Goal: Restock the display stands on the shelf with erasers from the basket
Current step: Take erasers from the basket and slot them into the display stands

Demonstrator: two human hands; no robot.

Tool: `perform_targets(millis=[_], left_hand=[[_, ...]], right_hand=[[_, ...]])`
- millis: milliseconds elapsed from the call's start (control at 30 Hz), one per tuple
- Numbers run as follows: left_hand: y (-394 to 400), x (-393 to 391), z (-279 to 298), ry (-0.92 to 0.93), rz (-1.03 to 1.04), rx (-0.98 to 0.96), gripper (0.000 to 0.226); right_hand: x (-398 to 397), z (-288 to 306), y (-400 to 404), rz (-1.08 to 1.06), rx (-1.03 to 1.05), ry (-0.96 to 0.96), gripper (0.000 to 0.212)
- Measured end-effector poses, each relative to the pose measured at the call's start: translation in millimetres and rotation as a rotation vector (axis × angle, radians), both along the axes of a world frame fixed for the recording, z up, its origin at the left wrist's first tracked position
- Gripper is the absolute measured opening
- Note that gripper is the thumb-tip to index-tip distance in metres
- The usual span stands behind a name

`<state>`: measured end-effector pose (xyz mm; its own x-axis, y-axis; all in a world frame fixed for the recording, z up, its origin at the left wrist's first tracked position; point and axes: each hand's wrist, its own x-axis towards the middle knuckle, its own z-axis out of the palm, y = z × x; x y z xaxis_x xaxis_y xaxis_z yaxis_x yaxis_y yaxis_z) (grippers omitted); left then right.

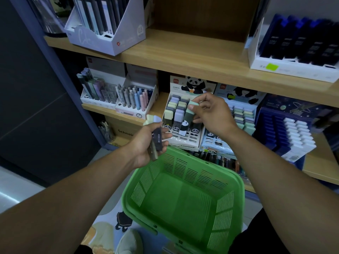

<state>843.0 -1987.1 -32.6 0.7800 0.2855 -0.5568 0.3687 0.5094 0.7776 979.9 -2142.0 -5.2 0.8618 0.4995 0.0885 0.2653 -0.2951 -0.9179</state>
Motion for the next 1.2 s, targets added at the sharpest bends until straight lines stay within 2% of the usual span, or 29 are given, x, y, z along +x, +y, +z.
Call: perform_targets(millis=[267, 700, 833, 967, 1200], left_hand=[[-7, 1, 4, -0.028, 0.027, 0.005, 0.036], [-8, -5, 10, -0.058, 0.002, 0.032, 0.028], [-9, -5, 10, -0.067, -0.007, 0.044, 0.023], [-11, -5, 9, -0.061, 0.000, 0.063, 0.015], [-12, -3, 8, -0.082, -0.008, 0.033, 0.018]], right_hand=[[-3, -6, -3, -0.012, -0.257, -0.306, 0.011], [-2, -12, 1, 0.001, -0.275, -0.360, 0.015], [-2, -9, 1, -0.007, -0.313, -0.397, 0.003], [-2, -12, 1, -0.016, -0.362, -0.429, 0.010], [-3, -12, 1, -0.080, -0.361, -0.404, 0.007]])
